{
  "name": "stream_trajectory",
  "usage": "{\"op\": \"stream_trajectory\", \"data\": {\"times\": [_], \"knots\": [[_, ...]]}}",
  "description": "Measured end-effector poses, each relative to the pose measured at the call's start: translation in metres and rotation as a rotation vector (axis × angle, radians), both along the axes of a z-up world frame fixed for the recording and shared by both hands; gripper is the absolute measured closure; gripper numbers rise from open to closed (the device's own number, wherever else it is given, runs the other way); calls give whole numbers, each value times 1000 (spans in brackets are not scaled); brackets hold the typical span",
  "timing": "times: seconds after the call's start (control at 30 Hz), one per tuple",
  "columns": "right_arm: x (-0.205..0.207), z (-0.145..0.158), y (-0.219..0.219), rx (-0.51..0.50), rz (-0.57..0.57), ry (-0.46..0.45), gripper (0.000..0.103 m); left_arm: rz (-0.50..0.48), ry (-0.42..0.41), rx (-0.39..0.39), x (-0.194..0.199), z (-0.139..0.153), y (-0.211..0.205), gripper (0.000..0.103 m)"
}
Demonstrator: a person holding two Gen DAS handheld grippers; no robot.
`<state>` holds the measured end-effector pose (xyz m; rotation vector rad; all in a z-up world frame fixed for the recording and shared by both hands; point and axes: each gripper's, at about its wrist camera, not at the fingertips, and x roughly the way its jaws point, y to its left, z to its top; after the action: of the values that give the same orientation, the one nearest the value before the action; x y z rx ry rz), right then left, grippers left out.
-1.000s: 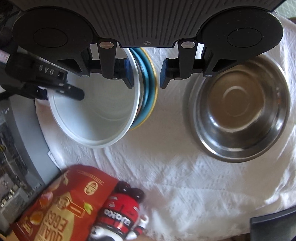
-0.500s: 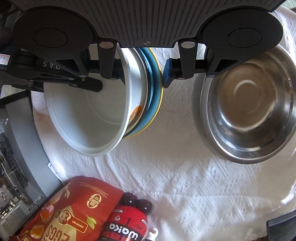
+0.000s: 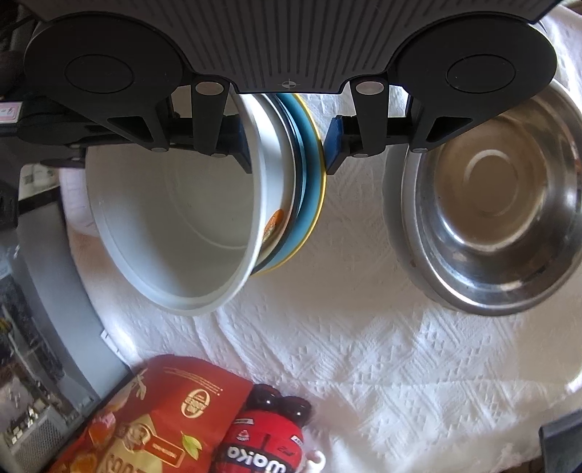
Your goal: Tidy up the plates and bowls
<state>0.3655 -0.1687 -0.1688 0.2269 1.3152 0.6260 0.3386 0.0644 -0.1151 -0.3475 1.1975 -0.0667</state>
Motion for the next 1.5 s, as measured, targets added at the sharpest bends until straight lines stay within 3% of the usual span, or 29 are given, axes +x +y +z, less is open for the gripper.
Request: {"op": "stream_trajectory", "data": {"times": [0.1,0.27,0.5,0.73,0.9,1.1,1.5], "knots": [[-1,1,2,-4,-2,-5,40,22,3,-44,0,-1,6,60],[-3,3,9,-25,18,-19,32,27,10,-54,-2,-1,7,60],[-4,1,13,6,40,31,32,84,86,-130,-15,-2,28,60],[-23,0,29,1,145,15,32,62,93,-68,-33,2,26,60],[-16,-1,29,-13,133,22,32,39,73,-18,-29,5,19,60],[-6,-1,27,-68,71,-7,32,43,70,-24,-30,3,19,60],[-14,4,35,-115,84,-77,31,53,57,-40,-35,2,21,60]]}}
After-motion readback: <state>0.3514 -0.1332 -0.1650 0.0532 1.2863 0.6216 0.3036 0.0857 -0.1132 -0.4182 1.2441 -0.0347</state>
